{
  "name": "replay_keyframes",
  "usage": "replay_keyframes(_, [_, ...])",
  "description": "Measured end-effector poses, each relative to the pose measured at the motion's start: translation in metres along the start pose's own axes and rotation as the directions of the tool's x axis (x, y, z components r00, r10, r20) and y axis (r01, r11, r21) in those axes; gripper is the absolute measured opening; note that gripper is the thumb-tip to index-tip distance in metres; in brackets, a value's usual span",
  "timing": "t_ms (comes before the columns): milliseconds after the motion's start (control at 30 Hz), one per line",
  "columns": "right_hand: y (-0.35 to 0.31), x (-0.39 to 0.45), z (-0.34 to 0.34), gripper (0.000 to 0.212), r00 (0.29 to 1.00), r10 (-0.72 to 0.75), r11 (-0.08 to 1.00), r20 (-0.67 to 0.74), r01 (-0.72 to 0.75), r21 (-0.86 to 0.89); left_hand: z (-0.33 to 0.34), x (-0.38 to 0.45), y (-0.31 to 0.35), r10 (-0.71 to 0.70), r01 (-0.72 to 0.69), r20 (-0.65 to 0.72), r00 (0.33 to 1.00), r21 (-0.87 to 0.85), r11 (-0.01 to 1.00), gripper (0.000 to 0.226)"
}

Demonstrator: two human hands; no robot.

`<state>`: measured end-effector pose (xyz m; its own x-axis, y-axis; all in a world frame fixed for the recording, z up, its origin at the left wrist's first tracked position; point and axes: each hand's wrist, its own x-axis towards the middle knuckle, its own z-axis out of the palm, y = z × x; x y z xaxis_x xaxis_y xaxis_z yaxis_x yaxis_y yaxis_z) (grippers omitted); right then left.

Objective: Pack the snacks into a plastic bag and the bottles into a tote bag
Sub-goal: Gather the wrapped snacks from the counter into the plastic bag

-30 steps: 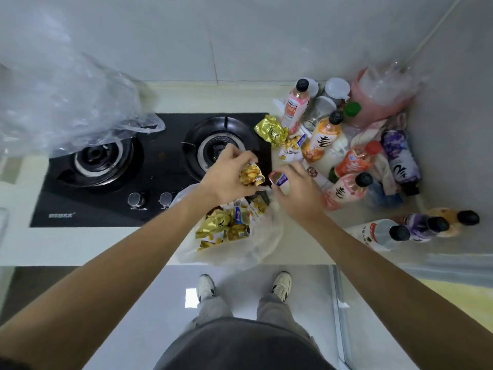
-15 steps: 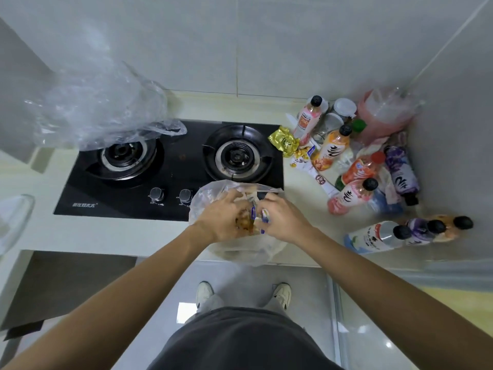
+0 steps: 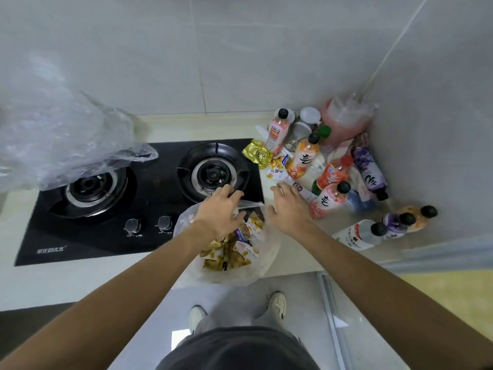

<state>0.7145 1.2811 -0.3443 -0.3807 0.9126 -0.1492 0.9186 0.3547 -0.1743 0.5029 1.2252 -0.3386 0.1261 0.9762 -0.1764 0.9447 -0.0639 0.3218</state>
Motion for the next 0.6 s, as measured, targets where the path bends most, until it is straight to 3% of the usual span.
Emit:
replay_keyframes(233, [0.023, 0.039, 0.020, 0.050, 0.975, 0.204, 0.979, 0.086, -0.206, 0.015, 0.002, 0.077, 0.008, -0.007, 0.006, 0.061, 0.998, 0.024, 1.000, 0.065])
replay_keyframes(333, [0.039, 0.063, 0.032, 0.066, 0.953, 0.266, 0.963, 0.143, -0.269, 0.002, 0.009, 0.122, 0.007, -0.043, 0.040, 0.055, 0.998, 0.047, 0.998, 0.068])
replay_keyframes(467, [0.053, 0.082, 0.056, 0.073, 0.923, 0.321, 0.946, 0.211, -0.325, -0.020, 0.015, 0.177, 0.004, -0.072, 0.068, 0.053, 0.996, 0.084, 0.994, 0.068])
replay_keyframes(600, [0.059, 0.081, 0.069, 0.070, 0.940, 0.292, 0.956, 0.175, -0.285, -0.064, 0.019, 0.221, -0.001, -0.077, 0.069, 0.073, 0.994, 0.114, 0.991, 0.075])
